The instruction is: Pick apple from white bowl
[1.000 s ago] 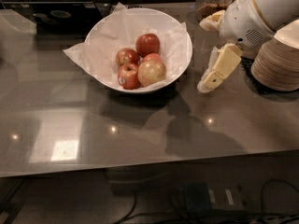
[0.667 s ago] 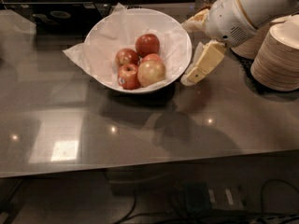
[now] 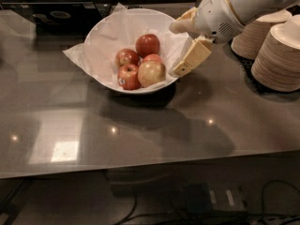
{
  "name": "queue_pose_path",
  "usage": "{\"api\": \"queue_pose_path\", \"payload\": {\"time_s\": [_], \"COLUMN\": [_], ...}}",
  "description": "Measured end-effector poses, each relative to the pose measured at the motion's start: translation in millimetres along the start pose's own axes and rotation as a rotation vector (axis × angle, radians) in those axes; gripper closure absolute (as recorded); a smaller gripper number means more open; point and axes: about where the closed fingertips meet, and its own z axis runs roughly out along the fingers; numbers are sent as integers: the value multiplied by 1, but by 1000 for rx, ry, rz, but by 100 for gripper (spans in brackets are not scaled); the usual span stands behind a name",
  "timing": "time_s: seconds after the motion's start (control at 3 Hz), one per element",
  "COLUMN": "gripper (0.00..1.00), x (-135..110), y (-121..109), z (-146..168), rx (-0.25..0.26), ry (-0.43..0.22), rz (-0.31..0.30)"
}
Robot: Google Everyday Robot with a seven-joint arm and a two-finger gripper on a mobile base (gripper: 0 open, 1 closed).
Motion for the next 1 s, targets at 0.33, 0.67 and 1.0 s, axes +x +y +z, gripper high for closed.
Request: {"api": "queue_pose_path", "payload": {"time_s": [0.33,0.67,1.0], "gripper": [35,42,43], "x": [-4,-5,-5], "y": [-7,-11,-9], "z": [8,17,36], "rx": [-14,-34,-86], "ry": [-23,-36,-37], "rz": [11,25,48]}}
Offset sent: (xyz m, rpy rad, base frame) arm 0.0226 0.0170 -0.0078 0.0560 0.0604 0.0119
